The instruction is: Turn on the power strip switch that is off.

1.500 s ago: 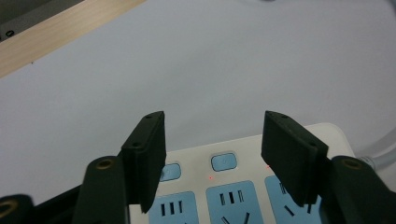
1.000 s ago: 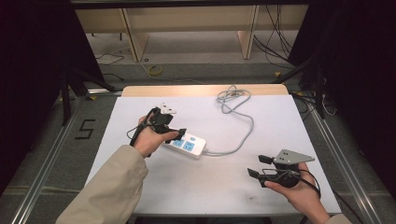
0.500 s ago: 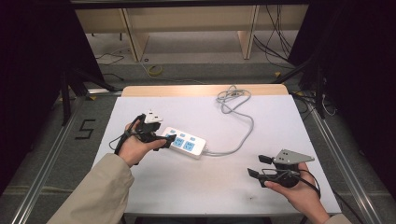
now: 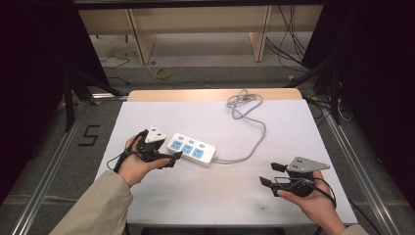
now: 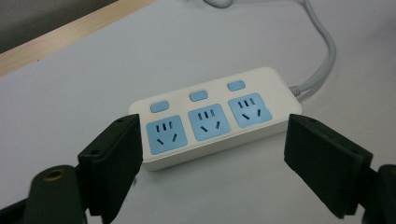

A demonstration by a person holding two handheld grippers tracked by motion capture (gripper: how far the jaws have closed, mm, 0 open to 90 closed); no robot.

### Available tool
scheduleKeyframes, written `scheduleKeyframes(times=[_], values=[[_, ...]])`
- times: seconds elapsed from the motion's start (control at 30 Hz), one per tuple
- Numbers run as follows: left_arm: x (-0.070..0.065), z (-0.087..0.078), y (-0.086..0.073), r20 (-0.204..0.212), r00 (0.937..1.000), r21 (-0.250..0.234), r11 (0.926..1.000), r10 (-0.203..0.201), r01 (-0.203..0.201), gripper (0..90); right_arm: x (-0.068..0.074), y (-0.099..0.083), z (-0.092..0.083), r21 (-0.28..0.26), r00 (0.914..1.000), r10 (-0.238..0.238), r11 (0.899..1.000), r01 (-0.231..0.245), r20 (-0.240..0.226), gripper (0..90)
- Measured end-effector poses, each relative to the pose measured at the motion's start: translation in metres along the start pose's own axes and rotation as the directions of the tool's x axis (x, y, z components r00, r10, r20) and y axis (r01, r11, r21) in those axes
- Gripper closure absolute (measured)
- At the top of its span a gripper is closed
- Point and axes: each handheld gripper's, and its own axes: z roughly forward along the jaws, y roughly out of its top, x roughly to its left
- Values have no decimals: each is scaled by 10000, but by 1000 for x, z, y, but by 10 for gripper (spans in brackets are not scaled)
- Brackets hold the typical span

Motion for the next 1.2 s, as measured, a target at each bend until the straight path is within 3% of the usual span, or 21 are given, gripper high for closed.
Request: scheduleKeyframes(times=[0.27,0.47,0.87,1.2], values=[[-10,-4,-16,203,9994,-309,9992,271,-264,176,0,0,0,16,10000,3,10000,-3,-14,318],[-12,-9,-25,125,9990,-510,9978,421,-414,171,0,0,0,7,10000,-1,10000,1,-26,315],[-15,-16,-46,37,9975,-279,9972,702,-700,170,0,0,1,-2,10000,14,10000,-14,-29,314],[-18,-21,-59,14,9979,-185,9978,643,-643,171,1,0,1,46,10000,-22,10000,22,-48,313]])
